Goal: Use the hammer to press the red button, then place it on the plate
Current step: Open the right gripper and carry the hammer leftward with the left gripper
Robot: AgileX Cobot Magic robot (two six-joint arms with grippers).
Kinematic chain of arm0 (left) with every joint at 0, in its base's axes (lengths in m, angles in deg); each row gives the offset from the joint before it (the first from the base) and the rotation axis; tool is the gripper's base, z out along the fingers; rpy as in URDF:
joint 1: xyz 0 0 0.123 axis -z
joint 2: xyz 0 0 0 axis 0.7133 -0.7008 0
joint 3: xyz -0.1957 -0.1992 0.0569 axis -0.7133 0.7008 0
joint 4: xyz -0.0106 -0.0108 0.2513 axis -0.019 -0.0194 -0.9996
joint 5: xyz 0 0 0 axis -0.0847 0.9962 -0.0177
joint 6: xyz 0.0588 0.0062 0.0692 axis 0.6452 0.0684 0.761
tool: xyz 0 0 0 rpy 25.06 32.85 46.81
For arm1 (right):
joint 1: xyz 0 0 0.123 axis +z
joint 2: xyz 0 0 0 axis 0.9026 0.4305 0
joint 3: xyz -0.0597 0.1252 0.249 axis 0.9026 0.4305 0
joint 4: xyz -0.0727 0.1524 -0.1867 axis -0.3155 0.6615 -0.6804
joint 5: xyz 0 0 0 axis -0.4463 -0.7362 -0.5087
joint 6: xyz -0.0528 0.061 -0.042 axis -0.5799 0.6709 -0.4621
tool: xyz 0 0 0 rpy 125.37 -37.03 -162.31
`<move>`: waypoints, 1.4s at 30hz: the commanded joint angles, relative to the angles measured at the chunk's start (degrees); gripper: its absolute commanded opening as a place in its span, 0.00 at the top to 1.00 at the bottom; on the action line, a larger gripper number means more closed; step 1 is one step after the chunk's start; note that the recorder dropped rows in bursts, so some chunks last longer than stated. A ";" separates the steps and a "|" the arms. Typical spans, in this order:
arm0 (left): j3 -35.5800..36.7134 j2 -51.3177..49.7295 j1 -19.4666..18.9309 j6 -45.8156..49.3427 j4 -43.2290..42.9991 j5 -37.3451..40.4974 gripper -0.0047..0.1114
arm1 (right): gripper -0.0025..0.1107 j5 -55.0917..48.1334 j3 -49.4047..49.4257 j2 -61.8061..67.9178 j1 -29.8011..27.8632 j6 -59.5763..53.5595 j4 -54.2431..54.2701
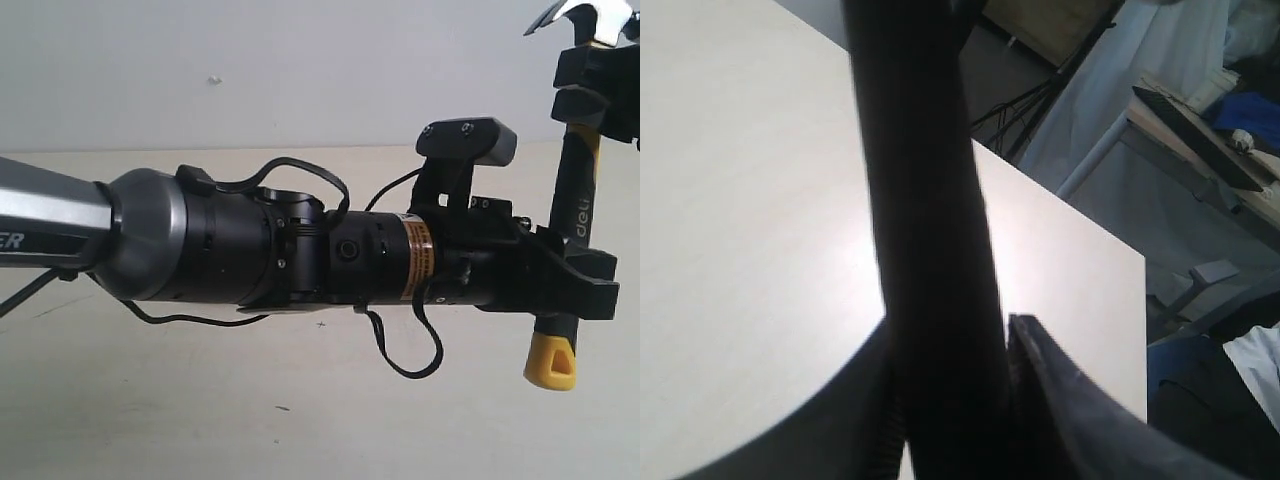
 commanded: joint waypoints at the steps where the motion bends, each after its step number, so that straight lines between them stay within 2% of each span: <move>1: -0.43 0.08 -0.14 1.00 0.02 -1.20 0.96 | 0.76 0.16 -0.48 -0.61 0.12 -0.98 0.34; 4: -0.43 0.08 -0.14 1.00 -0.22 -1.20 0.96 | 0.73 0.27 -0.48 -0.61 0.12 -0.98 0.34; 17: -0.43 0.08 -0.14 1.00 -0.23 -0.99 0.96 | 0.73 0.15 -0.48 -0.61 0.12 -0.98 0.47; 21: -0.43 0.90 -1.35 1.00 -0.75 0.62 0.96 | 0.72 -1.25 -0.48 -1.77 0.12 -0.98 1.09; 27: -0.43 4.02 -4.33 -0.51 -3.40 8.87 0.96 | 0.58 -4.35 -0.48 -7.47 0.12 -0.98 -0.05; 32: 0.42 7.19 -5.56 -1.52 -4.57 10.52 0.96 | 0.51 -8.59 -0.48 -12.00 0.12 -0.98 -1.25; 35: 1.00 9.06 -5.99 -1.52 -5.61 13.66 0.96 | 0.50 -12.17 -0.45 -14.21 0.12 -0.98 -1.53; 39: 1.75 11.51 -5.74 -1.18 -7.79 23.69 0.96 | 0.50 -13.74 -0.33 -18.97 0.12 -2.84 -2.58; 42: 4.11 14.01 -5.74 -0.41 -7.93 26.43 0.96 | 0.57 -13.74 0.40 -23.67 0.12 -5.96 -2.17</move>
